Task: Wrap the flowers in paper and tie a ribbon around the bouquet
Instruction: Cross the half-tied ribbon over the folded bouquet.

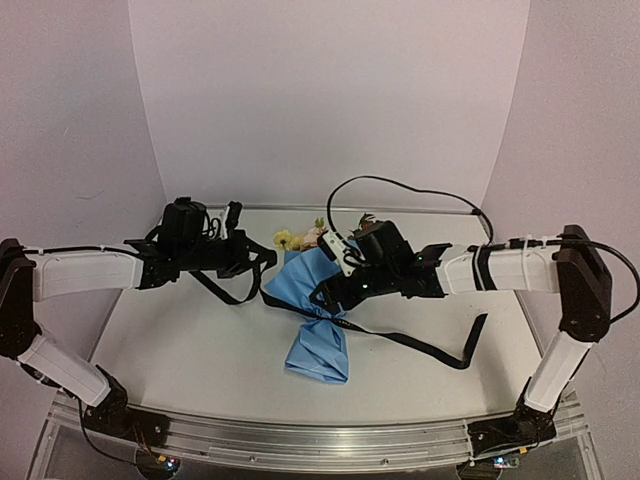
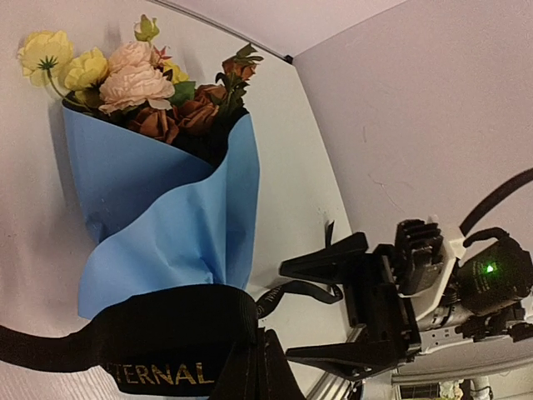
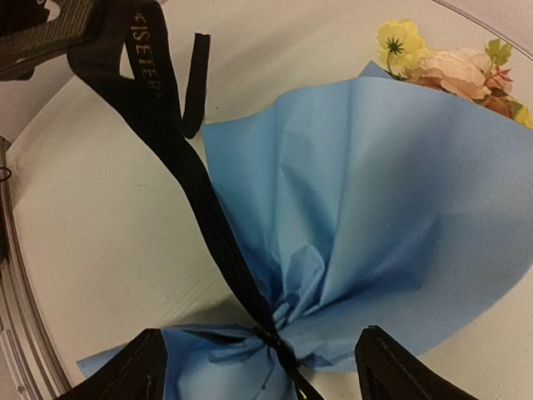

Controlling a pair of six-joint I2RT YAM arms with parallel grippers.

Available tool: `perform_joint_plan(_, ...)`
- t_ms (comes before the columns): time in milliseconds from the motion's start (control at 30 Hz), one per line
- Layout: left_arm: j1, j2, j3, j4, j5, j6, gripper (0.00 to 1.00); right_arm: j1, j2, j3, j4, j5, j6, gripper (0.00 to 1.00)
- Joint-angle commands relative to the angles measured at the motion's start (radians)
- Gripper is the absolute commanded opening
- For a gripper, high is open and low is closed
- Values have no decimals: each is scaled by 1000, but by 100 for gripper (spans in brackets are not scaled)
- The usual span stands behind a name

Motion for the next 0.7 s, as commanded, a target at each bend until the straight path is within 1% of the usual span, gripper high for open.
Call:
perform_joint_plan(0, -4, -79, -9, 113, 46, 12, 0, 45, 86, 111, 177, 13, 33, 80)
perform_joint_plan(133, -4, -125, -30, 160, 33, -34, 0, 74, 174, 192, 244, 28, 45, 79)
perform_joint_plan(300, -4, -156, -33, 116, 12, -28, 0, 99, 252, 270, 300, 75, 34, 76)
perform_joint_plan(467, -4, -157, -45, 116, 28, -40, 0, 119, 311, 346, 314, 134, 0, 73)
perform_joint_plan(533, -4, -163, -48, 114, 19, -38, 0, 125, 331, 366, 322, 155, -11, 70)
perform_joint_plan(600, -4, -167, -51, 111, 12, -36, 0, 133, 335, 373, 324, 197, -31, 65)
perform_joint_plan(667, -4, -169, -54, 106, 6, -36, 0, 140, 326, 361, 328, 243, -56, 56)
